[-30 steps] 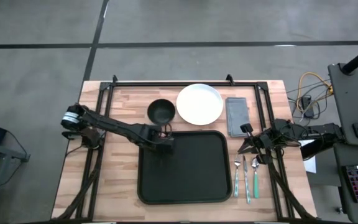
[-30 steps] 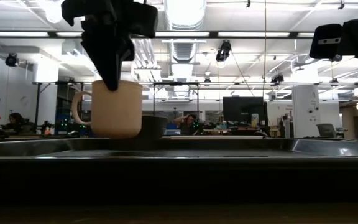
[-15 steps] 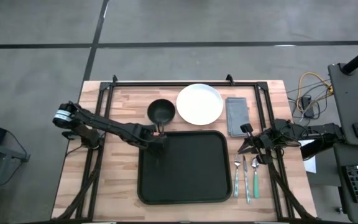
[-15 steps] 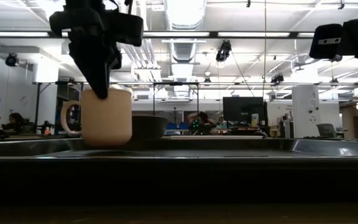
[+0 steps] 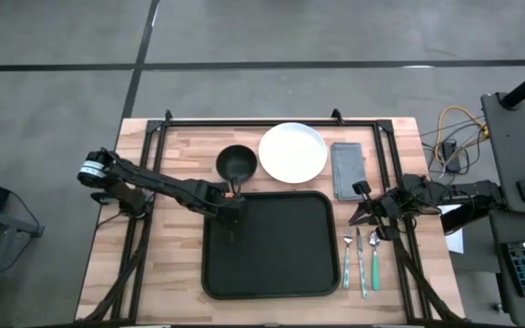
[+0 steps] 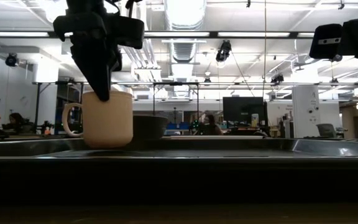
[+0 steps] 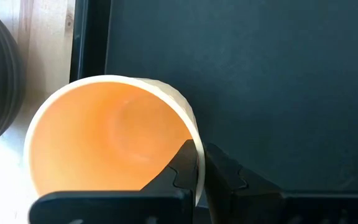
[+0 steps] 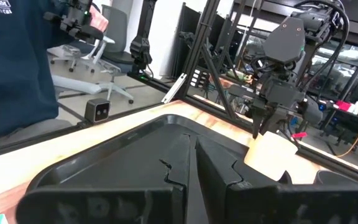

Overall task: Set up tray
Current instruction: Put the orange mug on the black serving tray, then put the white plate on the black serving tray below the orange mug

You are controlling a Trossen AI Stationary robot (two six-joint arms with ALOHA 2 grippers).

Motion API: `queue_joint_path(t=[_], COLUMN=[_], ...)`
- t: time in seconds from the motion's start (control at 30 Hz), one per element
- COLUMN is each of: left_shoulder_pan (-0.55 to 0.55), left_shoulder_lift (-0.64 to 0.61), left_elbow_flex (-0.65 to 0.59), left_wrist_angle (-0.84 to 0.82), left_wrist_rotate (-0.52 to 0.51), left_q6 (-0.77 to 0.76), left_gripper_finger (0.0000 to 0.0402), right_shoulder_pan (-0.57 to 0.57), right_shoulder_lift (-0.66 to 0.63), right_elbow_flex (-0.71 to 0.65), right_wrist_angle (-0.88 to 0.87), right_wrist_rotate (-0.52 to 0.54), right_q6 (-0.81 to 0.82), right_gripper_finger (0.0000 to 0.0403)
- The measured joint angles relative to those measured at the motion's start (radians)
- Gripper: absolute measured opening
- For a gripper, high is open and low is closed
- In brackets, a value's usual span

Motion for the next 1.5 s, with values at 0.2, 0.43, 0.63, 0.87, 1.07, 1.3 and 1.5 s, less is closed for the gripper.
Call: queue_joint_path(t=[0.2,0.43,0.63,0.87,1.07,1.3,1.5], left_shoulder_pan=[0.003,0.003,0.003,0.003,0.004,0.004,0.002], left_shoulder_lift=[0.000,0.000,0.000,0.000,0.001,-0.013,-0.055], left_elbow_flex=[0.000,0.000,0.000,0.002,0.028,0.105,0.115], left_wrist_angle=[0.000,-0.001,-0.008,-0.011,-0.021,-0.036,-0.030], left_wrist_rotate=[0.008,0.009,0.010,0.010,0.007,0.007,0.005], left_q6=[0.000,0.000,0.000,0.000,0.005,0.080,0.178], left_gripper_finger=[0.0000,0.0003,0.0031,0.0077,0.0103,0.0104,0.0105], right_shoulder_pan=[0.000,0.000,0.000,0.000,0.000,0.000,0.000], right_shoulder_lift=[0.000,0.000,0.000,0.000,0.000,0.000,0.000], right_elbow_flex=[0.000,0.000,0.000,0.000,0.000,0.000,0.000], right_wrist_angle=[0.000,0.000,0.000,0.000,0.000,0.000,0.000], right_wrist_rotate=[0.000,0.000,0.000,0.000,0.000,0.000,0.000], right_q6=[0.000,0.000,0.000,0.000,0.000,0.000,0.000], right_gripper_finger=[0.0018,0.0018,0.0018,0.0018,0.0018,0.0018,0.0018])
